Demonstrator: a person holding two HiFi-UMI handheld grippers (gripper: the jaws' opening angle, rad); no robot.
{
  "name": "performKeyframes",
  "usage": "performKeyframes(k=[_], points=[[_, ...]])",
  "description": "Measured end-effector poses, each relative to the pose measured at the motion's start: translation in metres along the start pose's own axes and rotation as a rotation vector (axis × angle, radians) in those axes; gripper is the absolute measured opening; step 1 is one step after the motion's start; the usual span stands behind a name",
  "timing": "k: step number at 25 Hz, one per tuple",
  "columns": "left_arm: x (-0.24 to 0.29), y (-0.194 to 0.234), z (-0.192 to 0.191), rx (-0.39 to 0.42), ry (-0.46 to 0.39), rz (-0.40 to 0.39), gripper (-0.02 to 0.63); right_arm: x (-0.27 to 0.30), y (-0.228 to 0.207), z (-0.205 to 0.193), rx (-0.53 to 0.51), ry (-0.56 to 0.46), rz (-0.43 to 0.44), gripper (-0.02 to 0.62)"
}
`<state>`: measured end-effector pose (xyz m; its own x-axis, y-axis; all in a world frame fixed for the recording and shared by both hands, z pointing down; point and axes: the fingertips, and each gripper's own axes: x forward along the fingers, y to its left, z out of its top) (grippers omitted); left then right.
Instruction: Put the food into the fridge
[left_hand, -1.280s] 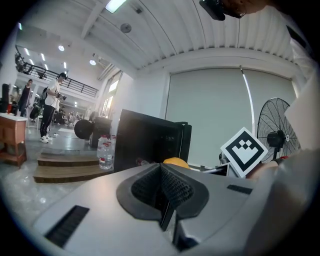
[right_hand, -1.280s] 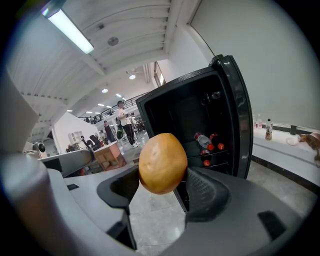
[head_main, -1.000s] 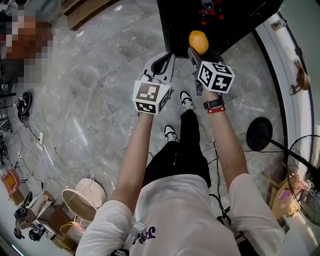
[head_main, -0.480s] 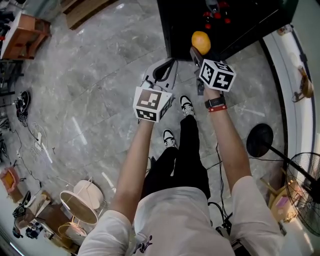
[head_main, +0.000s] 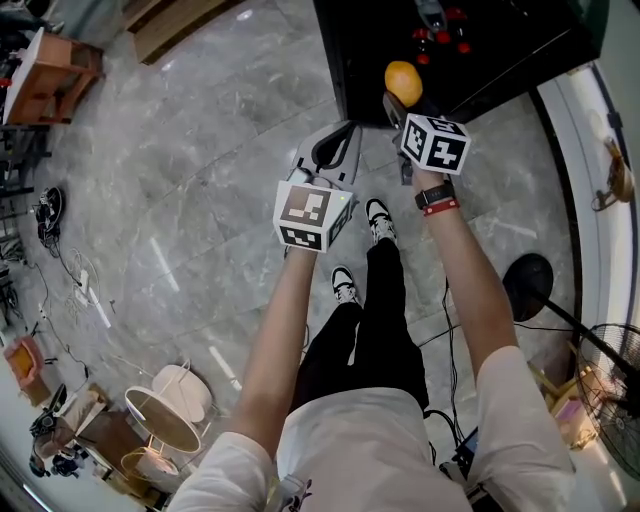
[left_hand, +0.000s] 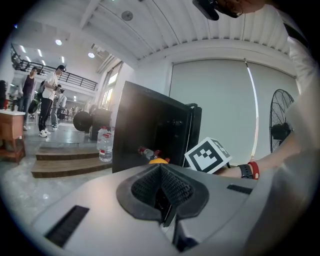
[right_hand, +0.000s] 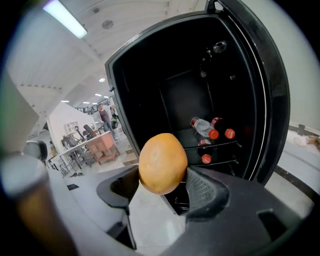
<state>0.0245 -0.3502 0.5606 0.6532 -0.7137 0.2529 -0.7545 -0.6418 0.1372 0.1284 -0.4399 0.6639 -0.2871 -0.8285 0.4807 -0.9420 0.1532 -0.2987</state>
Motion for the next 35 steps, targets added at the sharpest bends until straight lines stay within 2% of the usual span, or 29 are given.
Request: performKeyframes(k=[22, 35], points=[[0.022, 0.027, -0.002, 0.001, -0.006, 0.019, 0.018, 0.068, -0.016, 0.034, -0.099, 0.005, -0.015, 0.304], [0.046, 0.035, -0.003, -0.048, -0.022, 0.018, 0.018, 0.103, -0.032, 0.046, -0.152, 0.027, 0.006, 0.305]])
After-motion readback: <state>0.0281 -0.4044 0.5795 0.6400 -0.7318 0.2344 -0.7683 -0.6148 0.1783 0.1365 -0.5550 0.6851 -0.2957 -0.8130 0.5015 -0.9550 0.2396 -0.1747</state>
